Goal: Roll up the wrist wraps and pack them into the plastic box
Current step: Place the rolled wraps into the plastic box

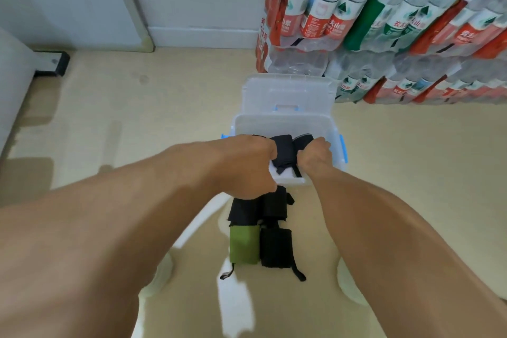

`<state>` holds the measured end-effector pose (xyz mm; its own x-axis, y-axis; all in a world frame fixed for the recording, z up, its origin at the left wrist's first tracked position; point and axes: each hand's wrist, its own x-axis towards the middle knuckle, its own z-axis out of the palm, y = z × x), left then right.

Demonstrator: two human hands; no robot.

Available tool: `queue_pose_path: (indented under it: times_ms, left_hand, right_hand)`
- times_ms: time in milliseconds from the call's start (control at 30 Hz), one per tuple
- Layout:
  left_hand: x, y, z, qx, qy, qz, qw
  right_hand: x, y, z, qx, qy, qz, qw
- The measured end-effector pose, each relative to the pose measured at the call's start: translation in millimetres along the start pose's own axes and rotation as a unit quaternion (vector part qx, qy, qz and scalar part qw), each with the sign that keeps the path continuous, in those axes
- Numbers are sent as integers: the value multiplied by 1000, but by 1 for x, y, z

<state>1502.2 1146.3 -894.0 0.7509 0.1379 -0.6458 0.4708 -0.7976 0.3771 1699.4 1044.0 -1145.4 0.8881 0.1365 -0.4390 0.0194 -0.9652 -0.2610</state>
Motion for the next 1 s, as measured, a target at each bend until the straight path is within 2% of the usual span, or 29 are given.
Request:
queue_pose_path:
  times_ms: [100, 367, 500, 667, 767, 833, 933, 1000]
  left_hand:
    - [3, 4, 0, 7, 6, 2, 1000]
    - [1, 5, -1, 19, 1, -2, 1000]
    - [-2, 3, -8, 31, 2, -4, 1000]
    - [-10, 3, -12, 35, 27, 3, 999]
    - [-19, 0, -7, 49, 24, -4, 998]
    - [-26, -2, -5, 61, 20, -10, 998]
    - [-34, -6, 0, 72, 17, -18, 997]
    - [-36, -7, 4, 75, 15, -18, 997]
  right_hand:
    - [5, -2, 1, -10, -6, -13, 1000]
    - [6, 0, -8, -138, -28, -61, 988]
    - [-1, 3, -26, -135, 10, -99, 986]
    - [-17, 8, -76, -6, 107, -159, 981]
    - [-46, 22, -83, 76, 193, -197, 958]
    - [-76, 38, -73, 148, 221, -200, 943]
    - [-120, 69, -38, 194, 197, -156, 948]
    - [-136, 89, -2, 161, 114, -104, 975]
